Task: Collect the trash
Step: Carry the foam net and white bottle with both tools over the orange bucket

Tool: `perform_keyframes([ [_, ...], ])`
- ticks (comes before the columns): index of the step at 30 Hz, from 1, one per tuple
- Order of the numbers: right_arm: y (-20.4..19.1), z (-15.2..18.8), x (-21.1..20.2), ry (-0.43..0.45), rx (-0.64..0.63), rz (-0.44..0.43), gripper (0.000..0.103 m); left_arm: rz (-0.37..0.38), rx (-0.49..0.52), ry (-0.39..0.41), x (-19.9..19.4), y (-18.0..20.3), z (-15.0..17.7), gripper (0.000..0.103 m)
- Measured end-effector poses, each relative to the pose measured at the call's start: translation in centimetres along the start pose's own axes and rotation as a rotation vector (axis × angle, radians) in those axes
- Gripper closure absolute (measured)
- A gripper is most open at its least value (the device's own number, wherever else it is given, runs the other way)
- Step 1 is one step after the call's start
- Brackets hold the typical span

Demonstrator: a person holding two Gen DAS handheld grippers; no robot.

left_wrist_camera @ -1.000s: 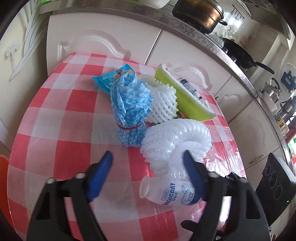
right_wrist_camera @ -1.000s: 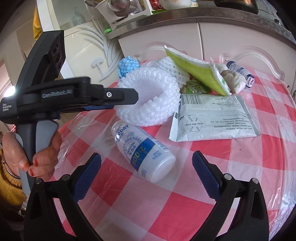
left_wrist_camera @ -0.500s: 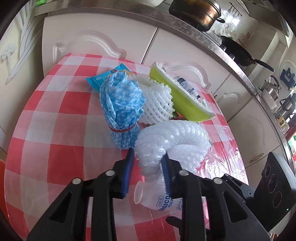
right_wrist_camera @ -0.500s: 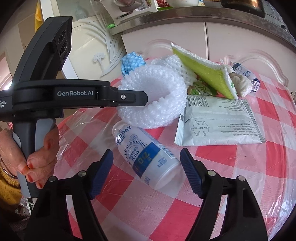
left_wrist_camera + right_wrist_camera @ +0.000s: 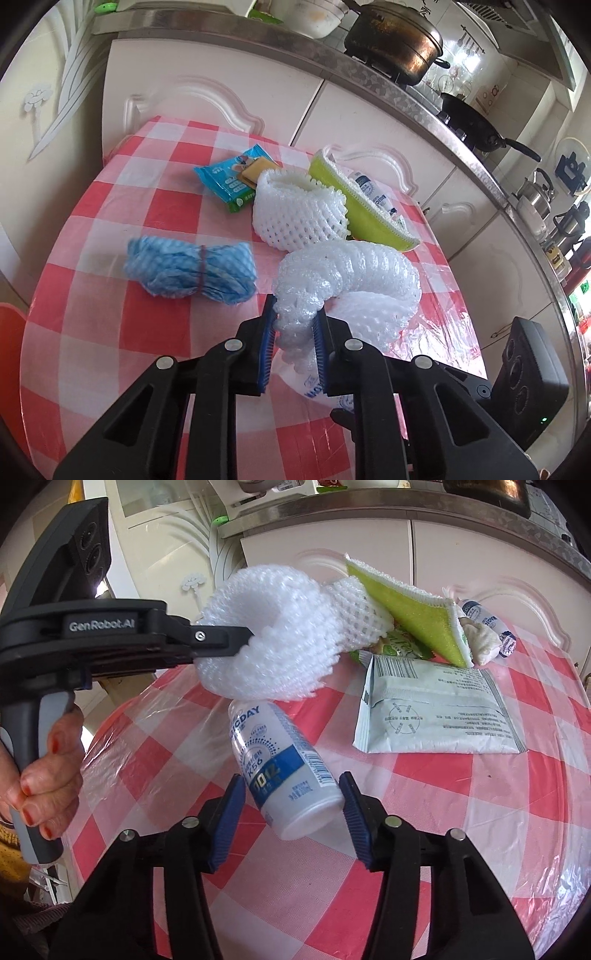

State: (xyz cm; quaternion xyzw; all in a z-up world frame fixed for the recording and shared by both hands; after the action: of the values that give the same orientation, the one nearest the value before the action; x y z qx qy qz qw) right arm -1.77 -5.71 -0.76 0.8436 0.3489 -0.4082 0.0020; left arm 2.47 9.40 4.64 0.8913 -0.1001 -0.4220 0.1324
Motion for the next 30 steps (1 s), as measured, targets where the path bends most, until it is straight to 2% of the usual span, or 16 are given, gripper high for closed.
perform_keyframes([
  [10,-1.4,0.6,-1.5,0.038,-0.004,0.023,0.056,0.073,-0.056,0.059,-4.2,-1.9,0.7,0.083],
  [18,-2.9,0.0,-3.1,0.071,0.0,0.019,0.057,0.058,-0.091,0.113,-8.1,-4.8,1.8,0.083],
  [23,-5.0,-1.2,-3.4,0.081,-0.025,-0.017,0.057,0.005,-0.122,0.143,-10.2,-7.7,2.9,0.083],
  [30,-9.7,-4.1,-2.2,0.077,-0.1,-0.121,0.057,-0.151,-0.202,0.187,-13.4,-14.5,5.1,0.083],
])
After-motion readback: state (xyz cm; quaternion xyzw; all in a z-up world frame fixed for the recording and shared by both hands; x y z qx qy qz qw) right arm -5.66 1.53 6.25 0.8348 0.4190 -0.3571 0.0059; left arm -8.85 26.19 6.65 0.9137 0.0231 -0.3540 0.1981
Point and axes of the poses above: each gripper's, at about its wrist camera, not at the fingertips, and x roughly the way its jaws point, y to its right, z to its underside, the point moved 2 cm from there along x, roughly the way its jaws point, and after that the axes turned 8 degrees about -z, right-handed, at the moved point
